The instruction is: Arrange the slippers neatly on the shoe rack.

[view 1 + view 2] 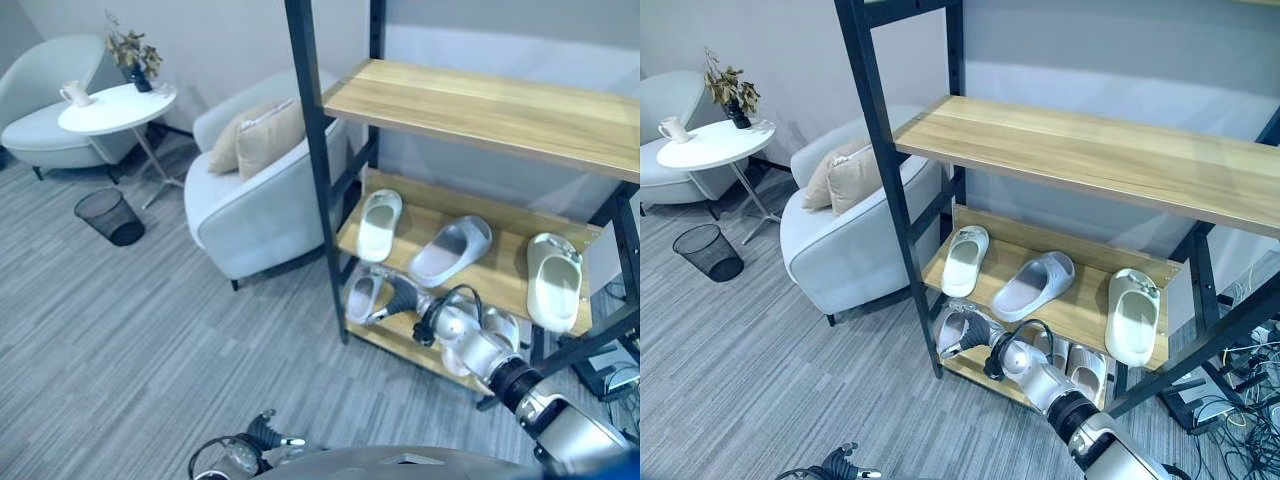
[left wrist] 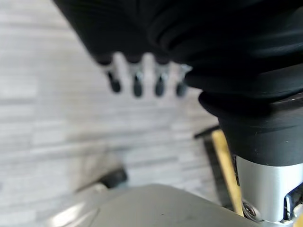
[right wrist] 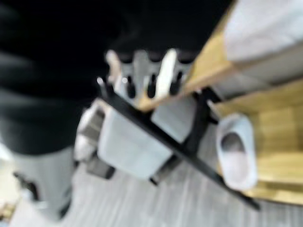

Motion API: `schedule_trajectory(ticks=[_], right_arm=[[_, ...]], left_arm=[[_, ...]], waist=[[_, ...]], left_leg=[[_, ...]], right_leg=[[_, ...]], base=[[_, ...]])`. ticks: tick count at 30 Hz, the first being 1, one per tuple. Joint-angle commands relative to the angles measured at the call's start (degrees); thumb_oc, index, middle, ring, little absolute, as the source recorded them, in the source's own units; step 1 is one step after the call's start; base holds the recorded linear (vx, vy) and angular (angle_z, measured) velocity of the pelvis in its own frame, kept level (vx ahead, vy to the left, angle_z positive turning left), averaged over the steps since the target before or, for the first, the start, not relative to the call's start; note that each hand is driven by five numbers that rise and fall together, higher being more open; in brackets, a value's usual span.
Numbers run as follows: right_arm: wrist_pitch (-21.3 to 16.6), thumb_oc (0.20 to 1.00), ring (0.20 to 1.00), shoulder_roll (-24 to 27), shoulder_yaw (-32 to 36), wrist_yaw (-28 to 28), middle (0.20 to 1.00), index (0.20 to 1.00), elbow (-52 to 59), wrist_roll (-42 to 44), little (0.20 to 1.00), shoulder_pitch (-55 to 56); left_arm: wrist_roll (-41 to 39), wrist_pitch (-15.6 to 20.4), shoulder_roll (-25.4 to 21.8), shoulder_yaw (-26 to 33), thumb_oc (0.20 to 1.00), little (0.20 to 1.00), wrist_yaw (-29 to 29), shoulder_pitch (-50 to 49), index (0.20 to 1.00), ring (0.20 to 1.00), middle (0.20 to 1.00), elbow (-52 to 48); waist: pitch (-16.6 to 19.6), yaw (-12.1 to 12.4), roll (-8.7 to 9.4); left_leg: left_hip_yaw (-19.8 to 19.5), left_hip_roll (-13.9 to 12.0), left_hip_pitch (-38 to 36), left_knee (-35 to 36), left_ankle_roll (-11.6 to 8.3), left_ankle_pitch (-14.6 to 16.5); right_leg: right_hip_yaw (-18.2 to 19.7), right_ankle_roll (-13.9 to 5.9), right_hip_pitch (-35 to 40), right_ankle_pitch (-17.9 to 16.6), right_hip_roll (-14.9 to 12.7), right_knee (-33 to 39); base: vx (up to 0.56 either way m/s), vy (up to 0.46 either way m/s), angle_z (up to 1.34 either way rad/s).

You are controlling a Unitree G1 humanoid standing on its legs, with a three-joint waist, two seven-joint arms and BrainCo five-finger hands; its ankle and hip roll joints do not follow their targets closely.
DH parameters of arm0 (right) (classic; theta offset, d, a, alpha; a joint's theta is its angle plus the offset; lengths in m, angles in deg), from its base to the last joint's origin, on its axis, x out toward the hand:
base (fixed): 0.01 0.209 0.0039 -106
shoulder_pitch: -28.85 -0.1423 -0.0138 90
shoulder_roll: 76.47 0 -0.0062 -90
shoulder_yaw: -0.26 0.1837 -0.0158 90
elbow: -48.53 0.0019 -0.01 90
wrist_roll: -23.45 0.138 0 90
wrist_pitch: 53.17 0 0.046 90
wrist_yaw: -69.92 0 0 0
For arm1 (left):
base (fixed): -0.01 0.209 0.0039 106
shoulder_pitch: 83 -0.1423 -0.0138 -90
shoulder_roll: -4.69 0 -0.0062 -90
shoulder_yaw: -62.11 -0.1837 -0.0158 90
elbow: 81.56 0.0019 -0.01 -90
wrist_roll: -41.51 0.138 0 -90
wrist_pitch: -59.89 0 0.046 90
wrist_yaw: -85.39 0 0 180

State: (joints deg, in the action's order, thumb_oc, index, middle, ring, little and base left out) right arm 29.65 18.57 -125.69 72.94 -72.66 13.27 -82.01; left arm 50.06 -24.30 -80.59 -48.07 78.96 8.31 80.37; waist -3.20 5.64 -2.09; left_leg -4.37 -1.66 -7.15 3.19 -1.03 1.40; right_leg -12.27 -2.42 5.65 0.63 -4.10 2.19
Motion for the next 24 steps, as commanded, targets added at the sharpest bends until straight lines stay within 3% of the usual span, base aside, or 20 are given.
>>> schedule_trajectory(ticks=[1,2,3,4,5,10,24], right_arm=[[-1.8,1.0,1.0,4.9,5.9,-2.1,1.0,1.0,9.2,5.3,1.0,-10.4],[-3.1,1.0,1.0,8.3,9.3,-2.5,1.0,1.0,17.6,6.1,1.0,-1.4],[-8.0,1.0,1.0,13.5,13.5,-3.1,1.0,1.0,25.4,1.8,1.0,14.9],[-9.4,1.0,1.0,13.6,14.4,-4.6,1.0,1.0,25.5,-3.6,1.0,19.0],[-9.0,1.0,1.0,13.6,15.8,-6.5,1.0,1.0,25.0,-8.6,1.0,19.0],[-6.6,1.0,1.0,12.9,22.1,-11.1,1.0,1.0,23.8,-8.8,1.0,17.4],[-2.0,1.0,1.0,14.7,23.2,-18.7,1.0,1.0,15.0,-17.8,1.0,9.1]], left_arm=[[0.4,1.5,-1.6,-1.4,1.0,1.0,0.3,2.3,1.0,1.0,1.0,2.1],[0.1,1.8,-1.5,-0.3,1.0,1.0,0.2,2.0,1.0,1.0,1.0,1.3],[-0.3,2.8,-0.5,2.5,1.0,1.0,0.6,0.7,1.0,1.0,1.0,1.5],[0.0,3.0,-0.2,3.7,1.0,1.0,0.6,0.1,1.0,1.0,1.0,2.4],[0.8,3.0,-0.4,3.9,1.0,1.0,0.5,-0.4,1.0,1.0,1.0,2.2],[0.0,3.1,-0.7,4.2,1.0,1.0,0.6,-1.3,1.0,1.0,1.0,1.3],[0.4,3.2,-1.2,3.6,1.0,1.0,0.1,-2.3,1.0,1.0,1.0,0.9]], waist=[[0.5,0.0,4.39],[0.5,-0.7,4.24],[-0.3,-2.9,3.55],[-0.6,-3.7,3.24],[-0.7,-3.8,3.11],[-0.8,-3.5,3.08],[-1.3,-1.9,3.46]], left_leg=[[0.3,-2.4,3.2,-0.8,-3.08,-0.7],[0.5,-2.5,3.3,-0.9,-3.01,-0.7],[1.5,-2.7,2.8,-1.0,-2.86,-0.5],[1.9,-2.8,2.8,-1.3,-2.8,-0.2],[1.8,-2.7,3.0,-2.0,-2.78,0.1],[1.9,-2.4,3.6,-3.3,-2.46,0.9],[1.8,-1.4,4.1,-4.0,-1.81,2.4]], right_leg=[[2.4,-5.36,4.0,3.7,-5.8,-2.3],[2.7,-5.47,3.7,3.6,-5.8,-2.5],[3.4,-5.73,3.4,3.6,-5.9,-2.8],[3.8,-5.81,3.1,3.7,-5.9,-3.2],[4.0,-5.8,2.9,3.9,-6.0,-3.5],[4.3,-5.96,2.6,3.9,-6.3,-4.0],[4.2,-6.27,2.6,4.0,-7.0,-4.0]], base=[[0.0,0.0,0.0],[-0.02,0.024,0.08],[-0.02,0.035,-0.02],[-0.01,0.037,-0.33],[0.01,0.018,-0.55],[0.04,0.017,-0.19],[0.05,0.016,0.02]])
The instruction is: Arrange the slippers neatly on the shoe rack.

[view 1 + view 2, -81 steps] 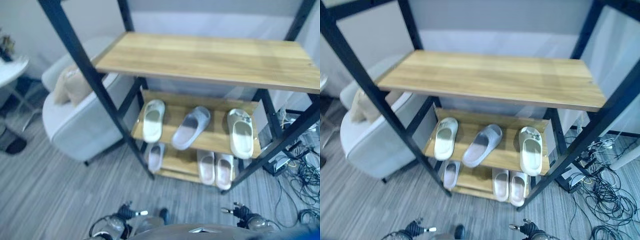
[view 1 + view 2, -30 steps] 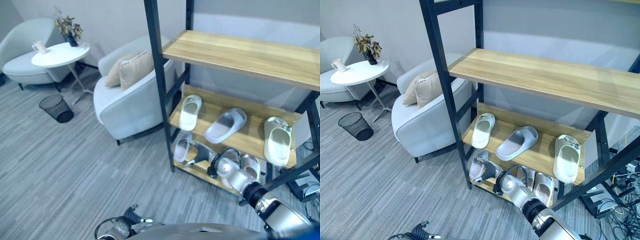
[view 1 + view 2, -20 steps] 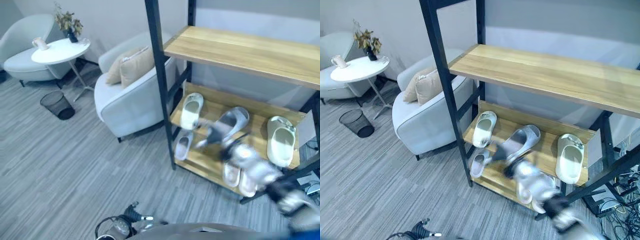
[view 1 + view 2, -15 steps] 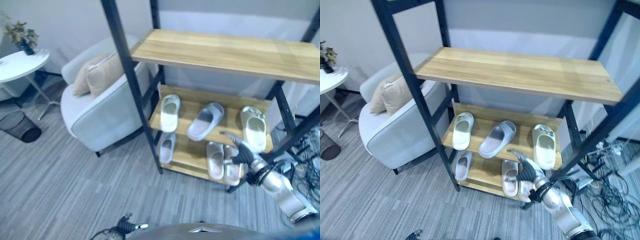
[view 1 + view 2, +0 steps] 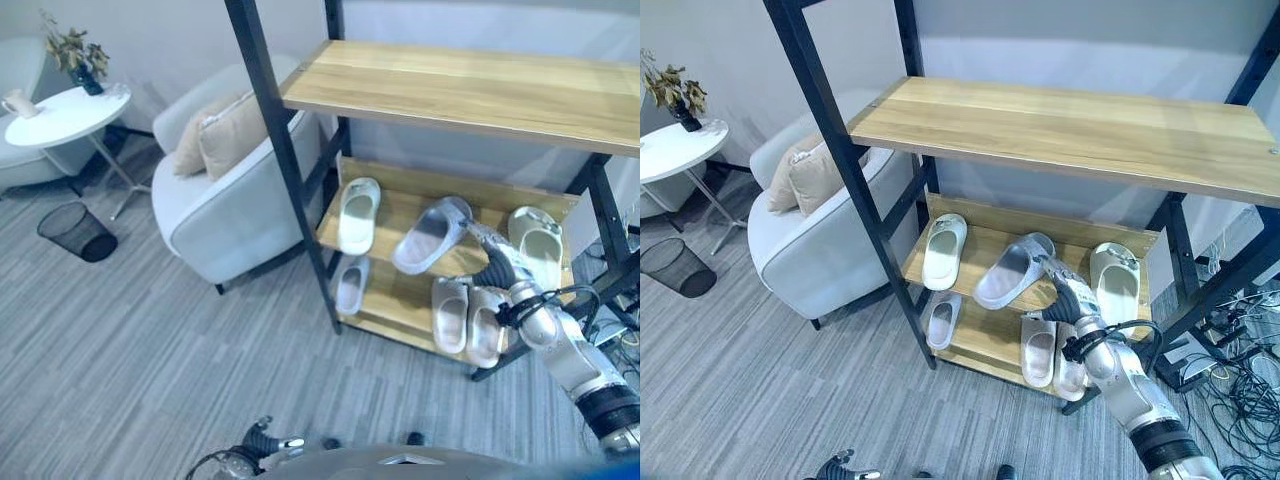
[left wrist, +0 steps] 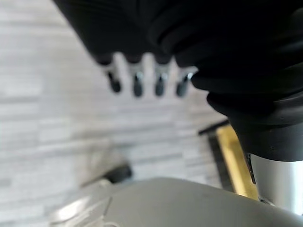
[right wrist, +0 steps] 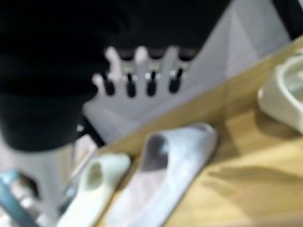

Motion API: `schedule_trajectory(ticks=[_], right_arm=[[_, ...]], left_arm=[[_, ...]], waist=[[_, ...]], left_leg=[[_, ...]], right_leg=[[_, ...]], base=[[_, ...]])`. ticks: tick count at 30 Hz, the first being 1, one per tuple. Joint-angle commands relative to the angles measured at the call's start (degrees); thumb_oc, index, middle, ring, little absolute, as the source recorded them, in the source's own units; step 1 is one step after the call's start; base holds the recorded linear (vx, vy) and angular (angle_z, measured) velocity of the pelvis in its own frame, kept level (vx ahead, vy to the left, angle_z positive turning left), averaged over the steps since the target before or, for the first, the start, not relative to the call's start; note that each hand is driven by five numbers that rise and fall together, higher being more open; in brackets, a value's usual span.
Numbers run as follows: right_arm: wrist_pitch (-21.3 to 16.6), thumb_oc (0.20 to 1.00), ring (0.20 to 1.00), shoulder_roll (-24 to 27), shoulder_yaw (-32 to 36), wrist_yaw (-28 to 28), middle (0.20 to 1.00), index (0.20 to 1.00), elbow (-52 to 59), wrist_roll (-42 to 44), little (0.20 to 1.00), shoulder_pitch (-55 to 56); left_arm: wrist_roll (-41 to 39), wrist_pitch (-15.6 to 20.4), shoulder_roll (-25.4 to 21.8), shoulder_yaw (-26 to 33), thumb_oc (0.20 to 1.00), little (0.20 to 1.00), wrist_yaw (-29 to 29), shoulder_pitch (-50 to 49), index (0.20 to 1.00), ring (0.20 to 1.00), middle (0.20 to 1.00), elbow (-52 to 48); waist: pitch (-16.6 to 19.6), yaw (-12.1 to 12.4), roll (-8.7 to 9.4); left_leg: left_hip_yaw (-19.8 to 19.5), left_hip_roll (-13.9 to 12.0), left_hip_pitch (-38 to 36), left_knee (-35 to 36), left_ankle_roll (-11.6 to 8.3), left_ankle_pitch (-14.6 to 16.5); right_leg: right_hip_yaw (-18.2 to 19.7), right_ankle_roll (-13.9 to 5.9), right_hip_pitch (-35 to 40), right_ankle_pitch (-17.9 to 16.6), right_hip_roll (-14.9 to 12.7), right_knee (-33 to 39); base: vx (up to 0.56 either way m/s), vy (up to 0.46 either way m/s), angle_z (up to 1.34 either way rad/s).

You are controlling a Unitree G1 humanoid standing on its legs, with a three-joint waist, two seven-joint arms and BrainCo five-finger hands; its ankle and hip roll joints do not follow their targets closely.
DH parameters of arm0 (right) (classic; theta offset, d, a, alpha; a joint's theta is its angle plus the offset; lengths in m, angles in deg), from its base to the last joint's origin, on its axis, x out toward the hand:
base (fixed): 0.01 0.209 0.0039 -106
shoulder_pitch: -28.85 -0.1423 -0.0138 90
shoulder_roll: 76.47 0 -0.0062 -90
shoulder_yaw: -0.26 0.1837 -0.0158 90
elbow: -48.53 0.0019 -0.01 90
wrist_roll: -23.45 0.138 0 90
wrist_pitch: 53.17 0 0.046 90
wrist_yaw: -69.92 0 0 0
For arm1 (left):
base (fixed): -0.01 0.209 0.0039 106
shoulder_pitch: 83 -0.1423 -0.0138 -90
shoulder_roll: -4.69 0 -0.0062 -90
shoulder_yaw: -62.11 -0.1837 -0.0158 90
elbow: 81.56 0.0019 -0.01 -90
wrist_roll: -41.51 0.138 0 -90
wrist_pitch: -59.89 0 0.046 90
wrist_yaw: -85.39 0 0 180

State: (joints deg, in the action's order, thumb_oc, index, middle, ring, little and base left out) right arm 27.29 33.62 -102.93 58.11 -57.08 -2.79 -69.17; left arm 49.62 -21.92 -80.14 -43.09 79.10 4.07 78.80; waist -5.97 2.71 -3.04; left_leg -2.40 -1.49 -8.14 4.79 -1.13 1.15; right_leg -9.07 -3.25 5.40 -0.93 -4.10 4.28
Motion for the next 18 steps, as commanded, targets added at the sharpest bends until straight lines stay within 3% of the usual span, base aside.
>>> schedule_trajectory(ticks=[1,6,18], right_arm=[[0.3,1.0,1.0,-0.4,0.4,-3.9,1.0,1.0,-0.6,-1.8,1.0,-3.8],[2.1,1.0,1.0,-2.2,-1.2,-5.8,1.0,1.0,-6.4,0.2,1.0,-9.6],[2.4,1.0,1.0,-2.3,-1.9,-8.3,1.0,1.0,-9.5,5.8,1.0,-18.3]], left_arm=[[0.8,0.9,-1.7,-1.3,1.0,1.0,-0.1,2.0,1.0,1.0,1.0,2.4],[1.1,0.8,-1.7,-2.8,1.0,1.0,-0.7,2.3,1.0,1.0,1.0,2.5],[-0.1,1.1,-2.9,-4.3,1.0,1.0,-2.2,6.0,1.0,1.0,1.0,1.8]], waist=[[1.5,1.0,4.41],[0.5,1.7,4.52],[-2.2,2.4,5.05]], left_leg=[[-0.1,-1.6,5.1,-5.6,-1.7,2.7],[0.2,-1.1,6.7,-5.9,-1.35,2.7],[0.2,-0.3,12.6,-7.7,-1.01,2.5]], right_leg=[[1.1,-5.44,2.9,5.5,-7.0,-6.1],[1.6,-5.68,1.4,4.7,-7.0,-5.4],[2.5,-6.02,-3.0,2.9,-7.7,-4.7]], base=[[0.0,0.0,0.0],[0.01,0.009,-0.02],[0.0,0.014,-0.01]])
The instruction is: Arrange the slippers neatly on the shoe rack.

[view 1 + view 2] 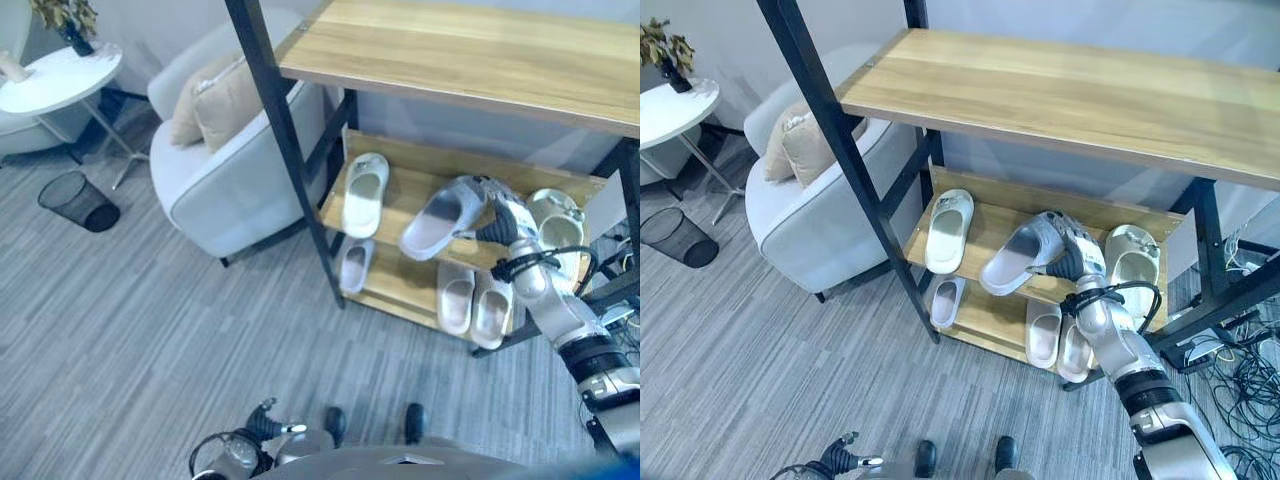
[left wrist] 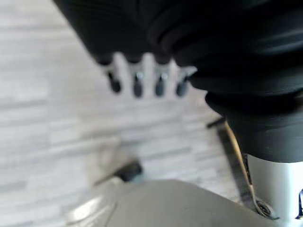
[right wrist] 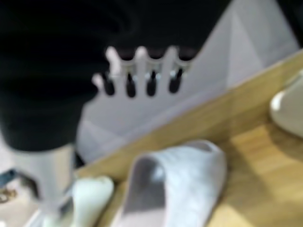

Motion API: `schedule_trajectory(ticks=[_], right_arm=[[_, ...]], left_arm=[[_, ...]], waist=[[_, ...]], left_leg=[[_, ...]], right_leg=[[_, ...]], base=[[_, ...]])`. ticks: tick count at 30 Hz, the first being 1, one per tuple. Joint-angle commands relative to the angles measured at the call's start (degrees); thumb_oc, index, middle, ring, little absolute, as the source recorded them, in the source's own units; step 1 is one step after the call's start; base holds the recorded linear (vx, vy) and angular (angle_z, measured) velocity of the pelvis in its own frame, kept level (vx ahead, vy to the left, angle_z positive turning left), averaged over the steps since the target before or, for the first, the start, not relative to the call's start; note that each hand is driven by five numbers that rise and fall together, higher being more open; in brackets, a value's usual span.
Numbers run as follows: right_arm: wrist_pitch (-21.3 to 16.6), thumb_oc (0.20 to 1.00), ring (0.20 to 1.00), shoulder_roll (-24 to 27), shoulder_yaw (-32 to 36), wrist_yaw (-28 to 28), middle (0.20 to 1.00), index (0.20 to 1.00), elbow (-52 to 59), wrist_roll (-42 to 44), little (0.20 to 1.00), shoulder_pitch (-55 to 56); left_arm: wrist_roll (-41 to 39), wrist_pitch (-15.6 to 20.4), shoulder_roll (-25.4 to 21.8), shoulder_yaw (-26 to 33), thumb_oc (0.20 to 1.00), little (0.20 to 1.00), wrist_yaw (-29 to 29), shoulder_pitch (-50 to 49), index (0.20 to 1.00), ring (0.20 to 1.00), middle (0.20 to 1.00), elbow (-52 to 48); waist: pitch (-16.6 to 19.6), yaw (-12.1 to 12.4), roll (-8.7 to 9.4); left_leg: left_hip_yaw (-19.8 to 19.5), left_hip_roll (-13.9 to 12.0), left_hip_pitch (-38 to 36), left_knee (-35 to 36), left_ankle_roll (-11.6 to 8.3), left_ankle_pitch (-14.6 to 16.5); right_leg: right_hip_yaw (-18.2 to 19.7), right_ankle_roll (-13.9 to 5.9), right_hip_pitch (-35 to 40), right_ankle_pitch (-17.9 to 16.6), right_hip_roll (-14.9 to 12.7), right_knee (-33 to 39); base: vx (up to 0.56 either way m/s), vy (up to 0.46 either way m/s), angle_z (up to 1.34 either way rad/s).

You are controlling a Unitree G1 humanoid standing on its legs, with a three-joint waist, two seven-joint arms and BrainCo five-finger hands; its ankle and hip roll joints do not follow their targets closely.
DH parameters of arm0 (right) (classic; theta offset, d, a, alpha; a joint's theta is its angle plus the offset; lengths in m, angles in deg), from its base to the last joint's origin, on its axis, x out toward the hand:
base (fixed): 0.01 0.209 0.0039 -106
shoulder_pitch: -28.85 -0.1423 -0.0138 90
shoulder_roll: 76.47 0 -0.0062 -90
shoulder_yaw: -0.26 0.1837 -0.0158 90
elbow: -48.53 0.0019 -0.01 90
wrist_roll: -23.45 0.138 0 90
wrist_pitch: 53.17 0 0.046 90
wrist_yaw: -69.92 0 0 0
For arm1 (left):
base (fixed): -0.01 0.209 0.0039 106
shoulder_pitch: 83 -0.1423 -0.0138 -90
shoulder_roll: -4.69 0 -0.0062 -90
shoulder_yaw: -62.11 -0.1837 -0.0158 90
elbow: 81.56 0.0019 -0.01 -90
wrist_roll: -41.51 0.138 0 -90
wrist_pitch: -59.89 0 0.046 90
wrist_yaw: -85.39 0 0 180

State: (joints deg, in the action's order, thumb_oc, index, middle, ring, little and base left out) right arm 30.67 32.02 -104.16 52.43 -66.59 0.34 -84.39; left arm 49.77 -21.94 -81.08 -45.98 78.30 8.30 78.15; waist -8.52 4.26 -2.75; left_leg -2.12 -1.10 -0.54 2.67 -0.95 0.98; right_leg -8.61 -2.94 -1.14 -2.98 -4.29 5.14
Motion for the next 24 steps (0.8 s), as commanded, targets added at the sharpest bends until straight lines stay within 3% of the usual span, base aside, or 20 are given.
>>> schedule_trajectory(ticks=[1,13,20,24], right_arm=[[-0.9,1.0,1.0,-0.7,-0.9,-2.9,1.0,1.0,-0.7,3.0,1.0,-3.8],[0.3,1.0,1.0,1.8,-2.5,-6.2,1.0,1.0,-6.9,4.9,1.0,-14.0],[0.1,1.0,1.0,1.4,-1.1,-8.3,1.0,1.0,-10.2,9.6,1.0,-18.4],[2.0,1.0,1.0,2.9,-2.9,-9.5,1.0,1.0,-13.8,6.9,1.0,-22.0]], left_arm=[[-0.7,1.2,-2.1,-1.6,1.0,1.0,-1.4,2.4,1.0,1.0,1.0,2.2],[-2.9,2.6,-2.6,-3.6,1.0,1.0,-3.0,7.1,1.0,1.0,1.0,-0.4],[-3.9,2.6,-3.4,-3.1,1.0,1.0,-4.1,8.7,1.0,1.0,1.0,1.1],[-4.5,2.7,-3.9,-2.7,1.0,1.0,-4.8,9.5,1.0,1.0,1.0,1.1]], waist=[[-0.2,1.0,4.84],[-4.4,1.8,5.18],[-5.1,2.6,6.37],[-5.7,3.2,6.85]], left_leg=[[-0.1,-0.6,5.9,-5.9,-1.16,2.7],[-1.0,0.7,14.5,-7.8,-1.08,1.4],[-1.6,1.6,17.1,-8.1,-1.03,1.4],[-2.0,1.9,18.4,-8.6,-1.09,1.4]], right_leg=[[2.1,-6.32,2.8,4.8,-7.6,-5.6],[2.7,-6.83,-3.9,2.1,-8.6,-5.4],[2.6,-7.36,-5.3,0.4,-9.3,-4.3],[2.5,-7.37,-6.1,0.1,-9.5,-4.4]], base=[[-0.05,0.021,-0.02],[-0.03,0.035,-0.02],[0.01,0.051,0.0],[0.0,0.001,0.01]])
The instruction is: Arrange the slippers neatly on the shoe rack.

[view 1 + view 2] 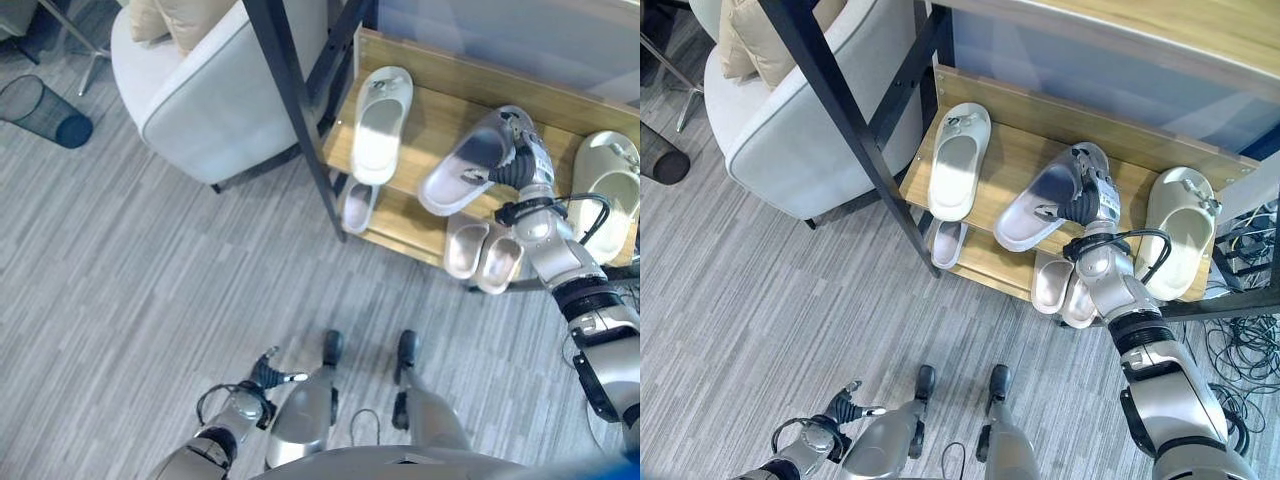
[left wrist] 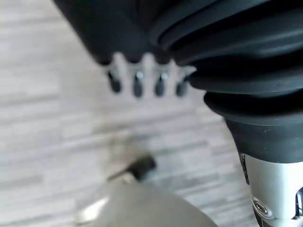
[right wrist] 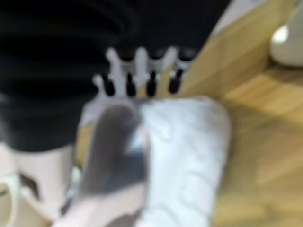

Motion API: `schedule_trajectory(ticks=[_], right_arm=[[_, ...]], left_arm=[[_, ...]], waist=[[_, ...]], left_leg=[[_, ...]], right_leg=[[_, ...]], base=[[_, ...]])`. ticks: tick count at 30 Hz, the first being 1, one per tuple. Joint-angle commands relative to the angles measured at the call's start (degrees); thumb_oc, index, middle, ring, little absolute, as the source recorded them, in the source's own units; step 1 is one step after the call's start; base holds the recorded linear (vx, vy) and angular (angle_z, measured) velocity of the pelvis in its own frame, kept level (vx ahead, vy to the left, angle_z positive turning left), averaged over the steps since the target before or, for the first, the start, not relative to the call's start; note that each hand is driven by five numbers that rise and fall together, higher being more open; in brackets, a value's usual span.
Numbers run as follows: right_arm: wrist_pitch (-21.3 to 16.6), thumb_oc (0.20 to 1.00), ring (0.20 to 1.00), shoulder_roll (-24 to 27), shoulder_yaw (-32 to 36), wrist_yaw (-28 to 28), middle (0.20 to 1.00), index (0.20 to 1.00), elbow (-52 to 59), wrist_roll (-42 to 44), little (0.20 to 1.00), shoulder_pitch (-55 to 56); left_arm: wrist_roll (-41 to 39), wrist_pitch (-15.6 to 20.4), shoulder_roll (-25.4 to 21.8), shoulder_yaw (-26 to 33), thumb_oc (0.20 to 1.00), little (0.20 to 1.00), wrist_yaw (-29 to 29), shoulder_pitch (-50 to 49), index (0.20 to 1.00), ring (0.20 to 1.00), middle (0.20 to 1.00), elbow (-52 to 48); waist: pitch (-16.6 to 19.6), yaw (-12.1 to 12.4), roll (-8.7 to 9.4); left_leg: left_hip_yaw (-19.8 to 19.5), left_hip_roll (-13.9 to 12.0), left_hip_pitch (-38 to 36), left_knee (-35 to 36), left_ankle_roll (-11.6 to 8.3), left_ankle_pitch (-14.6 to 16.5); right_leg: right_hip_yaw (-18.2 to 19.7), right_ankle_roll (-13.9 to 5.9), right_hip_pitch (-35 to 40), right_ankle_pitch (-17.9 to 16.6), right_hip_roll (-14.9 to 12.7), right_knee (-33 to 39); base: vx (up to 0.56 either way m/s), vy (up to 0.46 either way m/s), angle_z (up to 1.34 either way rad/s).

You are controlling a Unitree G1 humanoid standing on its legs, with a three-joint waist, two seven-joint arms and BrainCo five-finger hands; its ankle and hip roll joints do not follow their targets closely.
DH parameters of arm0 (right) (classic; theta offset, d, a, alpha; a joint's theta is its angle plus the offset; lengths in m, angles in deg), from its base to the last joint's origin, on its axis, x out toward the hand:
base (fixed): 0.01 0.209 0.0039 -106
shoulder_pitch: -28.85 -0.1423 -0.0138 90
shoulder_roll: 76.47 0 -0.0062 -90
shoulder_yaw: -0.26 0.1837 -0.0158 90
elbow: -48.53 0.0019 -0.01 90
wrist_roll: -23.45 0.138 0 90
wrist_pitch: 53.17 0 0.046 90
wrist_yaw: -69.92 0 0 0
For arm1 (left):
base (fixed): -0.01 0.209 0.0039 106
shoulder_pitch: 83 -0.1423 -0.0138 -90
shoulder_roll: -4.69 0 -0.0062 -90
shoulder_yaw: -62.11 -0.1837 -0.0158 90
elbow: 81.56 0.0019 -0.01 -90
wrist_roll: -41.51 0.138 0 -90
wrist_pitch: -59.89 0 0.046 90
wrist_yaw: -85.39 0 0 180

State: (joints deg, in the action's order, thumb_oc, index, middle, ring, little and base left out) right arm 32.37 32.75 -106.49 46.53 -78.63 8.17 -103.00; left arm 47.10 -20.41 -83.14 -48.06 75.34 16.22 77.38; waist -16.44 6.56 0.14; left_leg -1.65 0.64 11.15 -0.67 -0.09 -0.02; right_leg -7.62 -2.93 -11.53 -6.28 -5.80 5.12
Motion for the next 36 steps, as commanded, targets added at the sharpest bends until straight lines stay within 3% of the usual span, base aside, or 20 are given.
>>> schedule_trajectory(ticks=[1,5,6,7,8,18,19,20,23,26,29,31,33,34,36], right_arm=[[0.7,1.0,1.0,2.3,-0.7,-4.2,1.0,1.0,-3.8,-1.1,1.0,-4.0],[2.2,1.0,1.0,3.2,-3.8,-4.3,1.0,1.0,-14.3,-0.7,1.0,-8.9],[2.9,0.595,0.595,3.1,-5.2,-4.6,0.595,0.595,-18.6,-0.4,0.595,-10.9],[2.9,0.511,0.511,3.1,-5.2,-4.6,0.511,0.511,-18.6,-0.4,0.511,-11.0],[3.1,0.2,0.2,2.9,-6.1,-4.5,0.2,0.2,-21.7,0.5,0.2,-12.5],[1.8,0.2,0.2,0.9,-4.3,-4.4,0.2,0.2,-21.1,4.9,0.2,-8.2],[-1.4,0.2,0.2,-1.8,2.4,-7.3,0.2,0.2,-13.1,12.5,0.2,-4.0],[-5.5,0.2,0.2,-5.3,11.9,-11.5,0.2,0.2,1.0,15.0,0.2,6.0],[-6.0,0.2,0.2,-6.6,14.4,-12.0,0.2,0.2,5.5,14.2,0.2,10.0],[-9.7,0.2,0.2,-10.4,16.8,-5.0,0.2,0.2,16.7,15.2,0.2,23.7],[-10.9,0.2,0.2,-11.7,17.5,-1.0,0.2,0.2,20.5,16.0,0.2,30.8],[-11.7,0.2,0.2,-15.0,18.0,1.3,0.2,0.2,21.4,18.8,0.2,36.6],[-11.7,0.2,0.2,-15.7,16.7,2.8,0.2,0.2,22.1,18.8,0.2,38.1],[-11.7,0.2,0.2,-15.7,15.9,3.5,0.2,0.2,22.7,18.8,0.2,38.9],[-12.2,0.2,0.2,-14.9,13.6,5.4,0.2,0.2,24.9,17.1,0.2,40.9]], left_arm=[[-1.8,1.3,-1.7,-1.0,1.0,1.0,-2.1,1.6,1.0,1.0,1.0,1.6],[-2.8,1.8,-1.8,-2.2,1.0,1.0,-3.2,1.5,1.0,1.0,1.0,0.3],[-3.4,1.9,-1.7,-2.7,1.0,1.0,-3.8,1.8,1.0,1.0,1.0,0.4],[-3.4,1.9,-1.7,-2.7,1.0,1.0,-3.8,1.8,1.0,1.0,1.0,0.4],[-3.7,1.9,-1.6,-3.1,1.0,1.0,-4.1,2.2,1.0,1.0,1.0,0.4],[-4.5,1.3,-0.7,-3.0,1.0,1.0,-4.4,2.6,1.0,1.0,1.0,1.9],[-4.2,0.9,-0.4,-3.0,1.0,1.0,-4.8,2.6,1.0,1.0,1.0,1.8],[-5.4,0.6,0.3,-0.5,1.0,1.0,-4.1,2.3,1.0,1.0,1.0,0.1],[-5.2,0.6,0.3,-0.3,1.0,1.0,-4.2,1.8,1.0,1.0,1.0,-0.5],[-2.4,-0.3,-0.4,2.7,1.0,1.0,-3.8,0.4,1.0,1.0,1.0,-1.2],[-2.3,-0.1,-1.2,4.5,1.0,1.0,-3.3,-0.6,1.0,1.0,1.0,-1.6],[-3.2,0.1,-1.3,5.6,1.0,1.0,-3.0,-1.3,1.0,1.0,1.0,-2.5],[-3.8,0.4,-1.6,6.3,1.0,1.0,-3.2,-1.9,1.0,1.0,1.0,-3.5],[-4.3,0.4,-1.7,6.7,1.0,1.0,-3.1,-2.2,1.0,1.0,1.0,-3.8],[-4.9,0.4,-1.9,7.5,1.0,1.0,-2.9,-2.7,1.0,1.0,1.0,-3.5]], waist=[[2.2,1.0,3.93],[1.9,1.8,3.71],[1.8,2.0,3.58],[1.8,2.0,3.58],[1.6,2.2,3.52],[1.7,1.7,3.43],[1.5,1.4,3.31],[0.9,0.5,3.01],[0.9,0.4,3.17],[1.5,-1.3,4.39],[1.9,-2.3,4.94],[2.0,-3.9,4.47],[0.9,-5.0,3.85],[0.3,-5.2,3.51],[-0.2,-6.0,2.41]], left_leg=[[-2.6,0.2,7.0,-5.4,-1.96,2.4],[-3.1,0.4,7.5,-5.3,-2.14,2.1],[-3.2,0.5,7.8,-5.3,-2.24,1.9],[-3.2,0.5,7.8,-5.3,-2.24,1.9],[-3.3,0.6,8.0,-5.5,-2.31,1.9],[-3.8,0.9,8.2,-5.6,-2.27,2.0],[-3.8,0.9,8.1,-5.5,-2.15,2.2],[-3.8,1.0,8.1,-5.9,-1.83,2.8],[-3.8,1.1,8.0,-6.5,-1.74,3.2],[-3.3,1.3,6.5,-8.7,-1.09,5.3],[-2.8,1.8,5.1,-9.2,-0.61,6.1],[-2.6,2.5,3.0,-9.0,0.3,6.8],[-1.9,2.8,1.5,-9.9,1.18,7.4],[-1.4,2.6,0.7,-10.2,1.56,7.7],[-1.4,2.2,-2.2,-9.3,1.84,7.8]], right_leg=[[1.4,-7.35,4.3,3.4,-8.0,-4.4],[0.8,-7.46,3.9,3.1,-8.2,-4.4],[0.6,-7.51,3.8,3.0,-8.3,-4.3],[0.6,-7.51,3.8,3.0,-8.3,-4.3],[0.5,-7.54,3.7,2.9,-8.2,-4.3],[-0.1,-7.62,3.8,3.2,-8.3,-4.4],[0.0,-7.61,3.9,3.3,-8.3,-4.4],[-0.2,-7.69,4.0,3.3,-8.4,-4.8],[-0.3,-7.76,4.3,3.4,-8.5,-5.0],[-0.3,-8.09,5.9,3.6,-9.0,-6.7],[-0.5,-8.44,6.7,3.0,-9.8,-8.4],[0.1,-8.56,6.0,1.5,-10.8,-13.7],[1.5,-8.44,3.3,-2.5,-11.7,-19.9],[2.3,-8.24,2.4,-2.9,-11.5,-22.3],[3.2,-7.28,0.4,-0.2,-9.4,-25.0]], base=[[0.0,0.007,0.09],[0.01,0.006,0.13],[0.01,0.005,0.04],[0.0,0.0,0.0],[0.0,0.0,0.0],[0.0,0.005,0.03],[-0.02,0.037,0.03],[-0.02,0.034,0.02],[0.0,0.0,0.0],[0.06,0.056,0.01],[0.06,0.123,-0.02],[0.07,0.219,0.0],[0.03,0.17,0.05],[0.07,0.161,-0.26],[0.09,0.113,-0.4]])
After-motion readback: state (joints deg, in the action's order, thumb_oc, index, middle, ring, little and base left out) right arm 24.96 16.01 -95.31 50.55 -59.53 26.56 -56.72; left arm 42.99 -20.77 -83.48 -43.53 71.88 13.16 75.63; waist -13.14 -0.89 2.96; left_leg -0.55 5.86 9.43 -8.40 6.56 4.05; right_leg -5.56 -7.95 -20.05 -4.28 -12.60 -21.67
